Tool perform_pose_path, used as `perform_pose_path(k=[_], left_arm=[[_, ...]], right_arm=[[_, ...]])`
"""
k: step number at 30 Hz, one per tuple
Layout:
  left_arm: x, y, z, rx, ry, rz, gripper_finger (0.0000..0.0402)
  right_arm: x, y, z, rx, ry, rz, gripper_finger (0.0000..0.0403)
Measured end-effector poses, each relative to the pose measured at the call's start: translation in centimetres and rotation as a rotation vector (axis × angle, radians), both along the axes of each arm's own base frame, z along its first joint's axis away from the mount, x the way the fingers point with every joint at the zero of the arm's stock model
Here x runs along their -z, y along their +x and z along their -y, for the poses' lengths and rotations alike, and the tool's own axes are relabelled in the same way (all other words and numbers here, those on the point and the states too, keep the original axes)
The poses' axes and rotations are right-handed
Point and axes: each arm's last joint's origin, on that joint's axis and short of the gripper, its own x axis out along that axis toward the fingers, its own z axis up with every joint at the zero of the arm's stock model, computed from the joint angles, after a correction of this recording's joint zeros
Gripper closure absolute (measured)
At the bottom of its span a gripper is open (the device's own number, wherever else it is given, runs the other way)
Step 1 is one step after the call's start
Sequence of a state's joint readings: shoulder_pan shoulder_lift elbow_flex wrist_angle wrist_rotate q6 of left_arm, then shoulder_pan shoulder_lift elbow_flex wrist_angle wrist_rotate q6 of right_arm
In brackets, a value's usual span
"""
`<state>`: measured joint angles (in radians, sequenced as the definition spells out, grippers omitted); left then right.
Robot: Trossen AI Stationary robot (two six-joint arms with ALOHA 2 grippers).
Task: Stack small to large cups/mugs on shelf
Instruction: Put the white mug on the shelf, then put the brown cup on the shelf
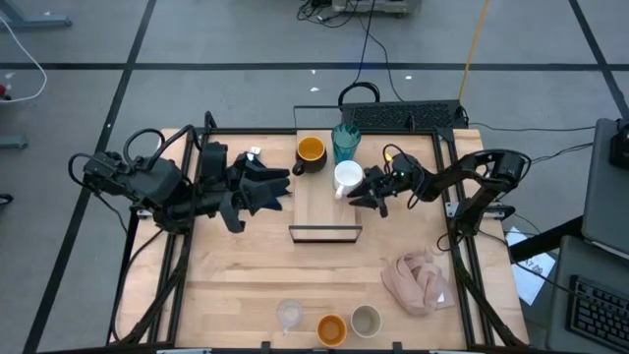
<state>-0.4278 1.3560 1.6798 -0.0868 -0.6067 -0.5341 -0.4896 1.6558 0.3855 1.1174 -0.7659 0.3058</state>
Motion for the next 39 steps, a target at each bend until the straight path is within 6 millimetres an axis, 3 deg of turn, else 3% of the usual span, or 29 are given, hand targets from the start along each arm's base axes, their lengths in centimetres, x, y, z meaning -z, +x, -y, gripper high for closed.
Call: perform_pose_path(k=[7,12,22,31,39], left_arm=[[0.0,0.0,0.0,-0.004,0.020,-0.004,0.0247],[0.0,0.0,0.0,-0.009,0.045,-0.009,0.0247],[0.0,0.0,0.0,-0.025,0.115,-0.023,0.0247],[1.8,0.9,0.1,-0.037,0.152,-0.170,0.0247],[3.7,1.5,0.5,0.028,0.084,-0.309,0.0247]], right_arm=[[0.0,-0.1,-0.3,-0.101,0.071,-0.012,0.0263],[-1.3,-0.3,-0.5,-0.144,0.108,0.018,0.0263],[-7.4,-1.8,-1.9,-0.192,0.147,0.183,0.0264],[-12.7,-3.8,-6.8,-0.350,0.308,0.298,0.0264],[-18.6,-6.9,-9.7,-0.395,0.413,0.546,0.0264]])
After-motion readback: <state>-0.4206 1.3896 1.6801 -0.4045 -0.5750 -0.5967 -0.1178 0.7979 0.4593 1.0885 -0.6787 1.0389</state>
